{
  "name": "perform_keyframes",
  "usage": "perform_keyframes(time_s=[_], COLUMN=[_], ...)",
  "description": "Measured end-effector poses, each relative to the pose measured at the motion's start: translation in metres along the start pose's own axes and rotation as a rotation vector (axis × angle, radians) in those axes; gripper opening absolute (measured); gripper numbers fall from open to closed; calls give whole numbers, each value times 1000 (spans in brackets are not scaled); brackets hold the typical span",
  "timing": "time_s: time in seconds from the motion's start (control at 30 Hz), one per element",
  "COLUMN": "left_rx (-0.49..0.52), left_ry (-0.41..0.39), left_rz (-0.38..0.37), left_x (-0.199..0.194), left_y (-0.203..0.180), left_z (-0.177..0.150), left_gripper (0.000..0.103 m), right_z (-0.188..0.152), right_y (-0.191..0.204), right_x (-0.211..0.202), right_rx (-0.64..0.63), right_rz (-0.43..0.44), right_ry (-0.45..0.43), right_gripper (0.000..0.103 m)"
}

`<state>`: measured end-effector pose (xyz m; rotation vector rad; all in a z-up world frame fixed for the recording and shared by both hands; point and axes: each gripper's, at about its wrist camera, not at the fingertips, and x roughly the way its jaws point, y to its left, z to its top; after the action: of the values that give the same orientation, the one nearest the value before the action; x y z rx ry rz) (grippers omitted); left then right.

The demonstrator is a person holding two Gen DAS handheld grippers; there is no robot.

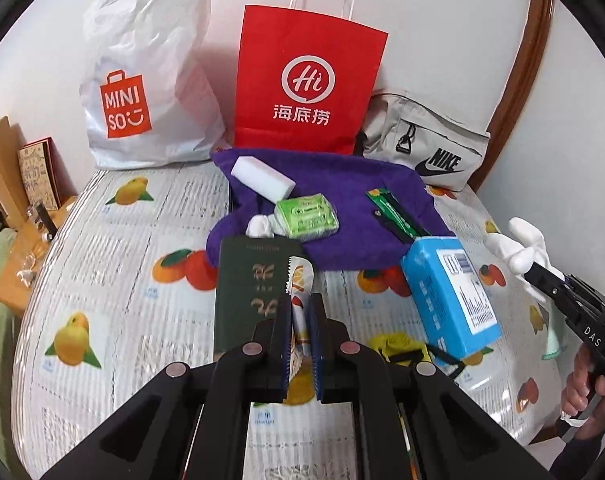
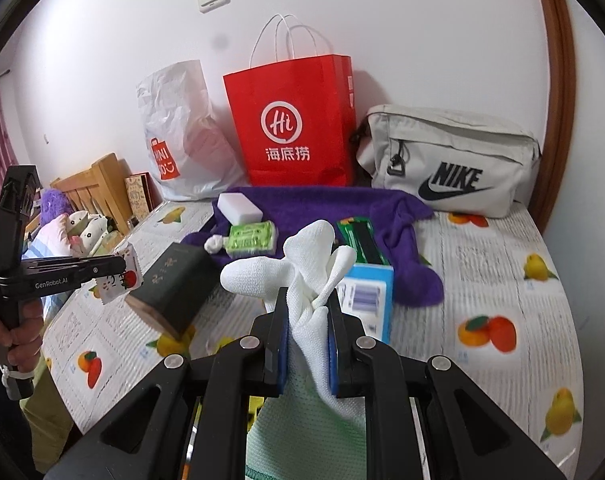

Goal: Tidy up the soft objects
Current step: 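Carry the glove with the right gripper while the left carries the orange-print packet to the towel, then lower and release the glove with the right gripper while the left releases the packet on the towel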

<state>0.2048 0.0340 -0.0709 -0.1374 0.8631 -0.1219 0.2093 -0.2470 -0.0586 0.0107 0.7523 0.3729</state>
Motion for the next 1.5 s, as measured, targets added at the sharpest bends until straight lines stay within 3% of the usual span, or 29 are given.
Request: perform_keyframes(time_s=[0.6,1.0,1.5], left_rx=[18,3,1], left_ry=[8,42,92], left_rz=[-3,-11,-2], left_x=[72,123,177], left_y=[-6,-2,-8], left_z=[71,104,125], left_gripper=[9,9,9], right_z=[62,92,93], right_y=[-29,-46,-56], right_x=[76,140,202], right_rx=[-12,-23,-38], right_rz=[-1,52,59], right_ry=[4,53,171], right_gripper=[15,15,17])
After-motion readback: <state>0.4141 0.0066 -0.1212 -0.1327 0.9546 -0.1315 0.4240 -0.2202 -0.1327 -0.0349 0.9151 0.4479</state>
